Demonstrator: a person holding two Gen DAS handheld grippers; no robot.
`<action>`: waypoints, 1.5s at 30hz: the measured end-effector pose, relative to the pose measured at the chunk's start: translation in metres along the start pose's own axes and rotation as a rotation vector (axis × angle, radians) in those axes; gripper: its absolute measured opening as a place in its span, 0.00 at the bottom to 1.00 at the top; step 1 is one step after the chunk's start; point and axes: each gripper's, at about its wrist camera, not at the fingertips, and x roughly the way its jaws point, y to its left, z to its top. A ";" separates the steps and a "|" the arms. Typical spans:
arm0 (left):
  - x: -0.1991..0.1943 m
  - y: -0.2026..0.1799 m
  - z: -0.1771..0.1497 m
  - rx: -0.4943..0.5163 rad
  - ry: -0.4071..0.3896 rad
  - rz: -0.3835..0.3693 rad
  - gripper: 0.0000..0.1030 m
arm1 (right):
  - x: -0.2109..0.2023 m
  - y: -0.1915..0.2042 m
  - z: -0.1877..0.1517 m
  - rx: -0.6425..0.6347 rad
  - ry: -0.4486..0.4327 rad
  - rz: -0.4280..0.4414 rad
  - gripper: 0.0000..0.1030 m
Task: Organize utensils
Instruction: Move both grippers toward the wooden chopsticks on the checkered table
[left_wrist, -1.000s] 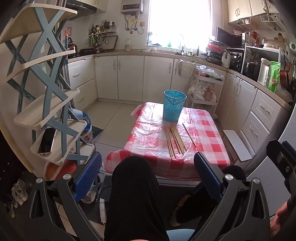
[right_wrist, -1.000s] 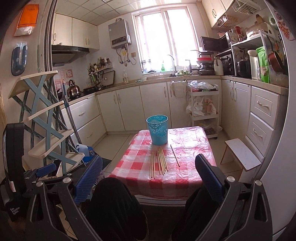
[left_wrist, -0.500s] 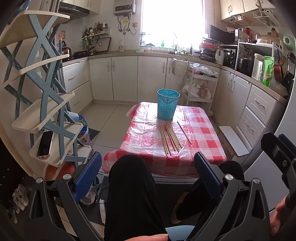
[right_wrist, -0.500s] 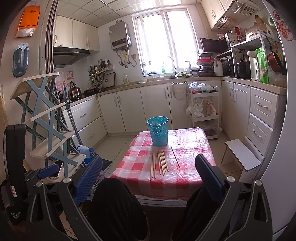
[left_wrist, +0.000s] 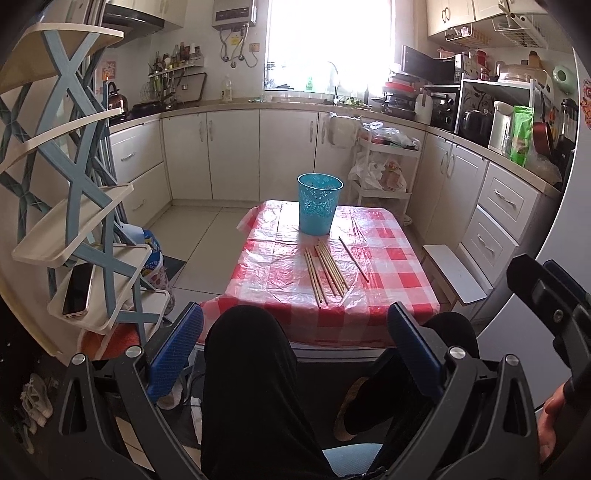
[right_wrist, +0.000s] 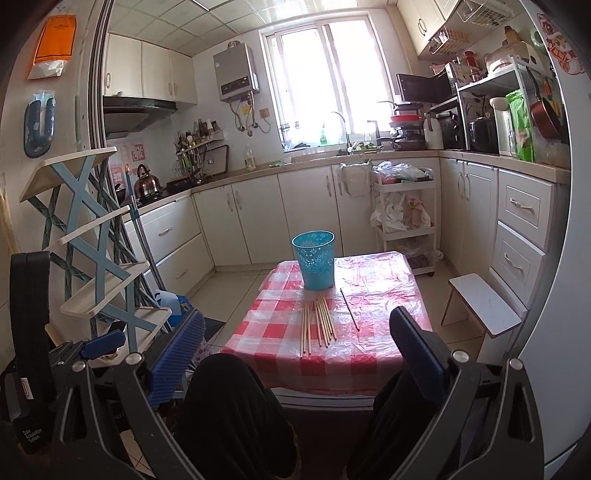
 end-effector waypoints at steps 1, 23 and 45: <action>0.000 0.000 0.000 0.000 -0.004 0.003 0.93 | 0.000 0.000 0.000 0.002 0.000 -0.001 0.94; 0.007 0.001 0.002 0.002 0.012 0.039 0.93 | 0.005 0.002 -0.005 0.006 0.014 0.001 0.94; 0.200 0.008 0.068 -0.022 0.151 -0.001 0.93 | 0.220 -0.062 0.023 0.006 0.214 -0.024 0.94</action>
